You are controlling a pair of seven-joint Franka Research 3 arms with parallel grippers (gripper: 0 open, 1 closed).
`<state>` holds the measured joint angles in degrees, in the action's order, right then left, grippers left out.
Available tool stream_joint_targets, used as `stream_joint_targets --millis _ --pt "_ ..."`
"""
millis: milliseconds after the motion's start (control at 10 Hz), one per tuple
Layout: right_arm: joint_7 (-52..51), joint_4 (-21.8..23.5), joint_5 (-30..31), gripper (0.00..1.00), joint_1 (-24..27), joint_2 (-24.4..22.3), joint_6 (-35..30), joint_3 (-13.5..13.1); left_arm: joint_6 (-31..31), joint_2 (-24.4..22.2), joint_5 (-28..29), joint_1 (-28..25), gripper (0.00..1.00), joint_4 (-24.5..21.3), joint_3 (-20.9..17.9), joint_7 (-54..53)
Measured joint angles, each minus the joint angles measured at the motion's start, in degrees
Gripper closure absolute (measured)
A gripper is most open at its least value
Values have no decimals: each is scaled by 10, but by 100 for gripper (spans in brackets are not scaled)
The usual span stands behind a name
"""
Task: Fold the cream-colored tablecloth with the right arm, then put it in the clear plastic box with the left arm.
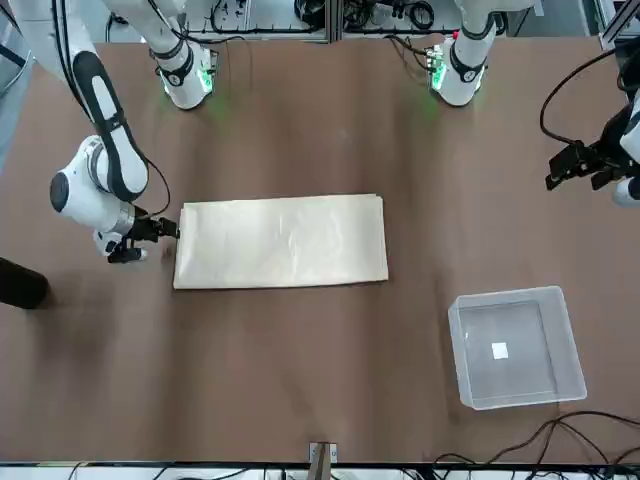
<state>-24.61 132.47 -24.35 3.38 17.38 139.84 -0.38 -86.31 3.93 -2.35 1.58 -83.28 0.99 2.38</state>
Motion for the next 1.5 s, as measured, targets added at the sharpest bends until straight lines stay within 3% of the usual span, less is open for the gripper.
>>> stream_joint_targets --millis 300,700,1500 --pt "-54 -2 -56 2 -4 16 13 2 -2 0 0 0 0 0 0 -5" --pt "-61 -21 -64 6 -8 31 14 3 -3 0 0 0 0 0 0 -6" --pt "-68 -24 -82 23 -13 48 27 17 -3 0 0 0 0 0 0 -6"
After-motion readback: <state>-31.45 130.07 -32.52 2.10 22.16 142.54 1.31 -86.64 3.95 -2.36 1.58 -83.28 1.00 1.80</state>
